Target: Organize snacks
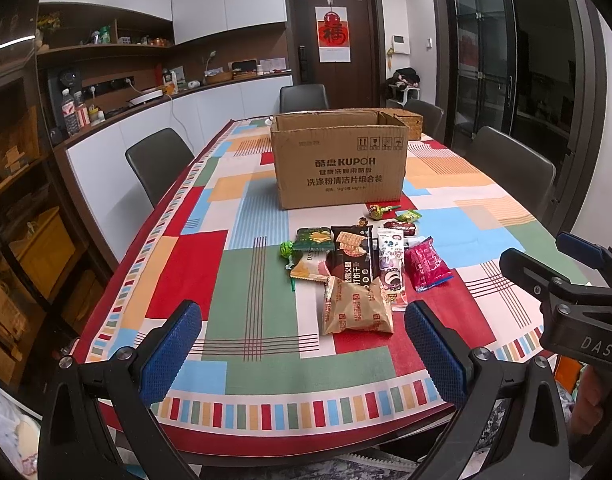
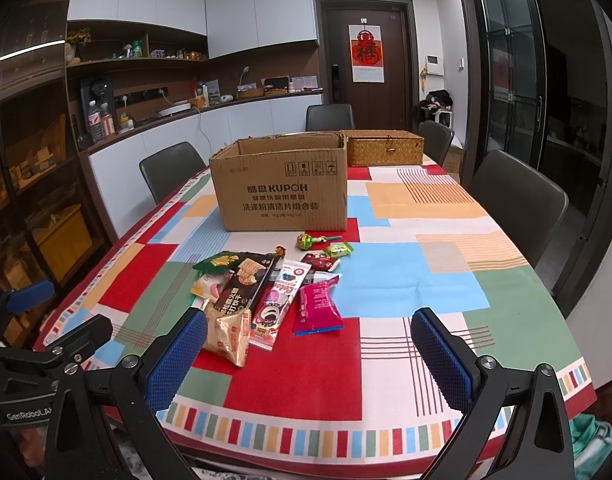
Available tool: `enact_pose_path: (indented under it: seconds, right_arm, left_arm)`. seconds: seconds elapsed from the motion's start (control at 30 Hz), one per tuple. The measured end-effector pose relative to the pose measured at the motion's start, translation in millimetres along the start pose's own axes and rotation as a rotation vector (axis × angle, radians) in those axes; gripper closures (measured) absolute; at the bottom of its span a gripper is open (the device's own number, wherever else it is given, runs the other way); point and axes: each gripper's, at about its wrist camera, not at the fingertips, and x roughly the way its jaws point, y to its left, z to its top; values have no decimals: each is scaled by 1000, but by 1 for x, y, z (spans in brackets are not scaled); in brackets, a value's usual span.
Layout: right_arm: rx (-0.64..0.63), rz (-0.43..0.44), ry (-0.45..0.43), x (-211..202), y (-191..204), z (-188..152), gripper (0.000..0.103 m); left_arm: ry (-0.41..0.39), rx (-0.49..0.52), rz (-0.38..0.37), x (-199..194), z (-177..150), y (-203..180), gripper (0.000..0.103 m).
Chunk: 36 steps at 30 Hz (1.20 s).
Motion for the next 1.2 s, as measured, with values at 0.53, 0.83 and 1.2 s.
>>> enact_pose_path:
  seconds: [0.53, 0.83, 1.2]
  right_arm:
    - [3, 1, 5, 1, 1, -4, 0]
    - [4, 1, 8, 3, 1, -4, 1]
    - [6, 2, 19, 8, 0, -4, 1]
  left_arm:
    - [8, 12, -5, 3, -2, -2, 0]
    - [11, 13, -5, 4, -2, -2, 0]
    - [22, 14, -14, 6, -2, -2, 0]
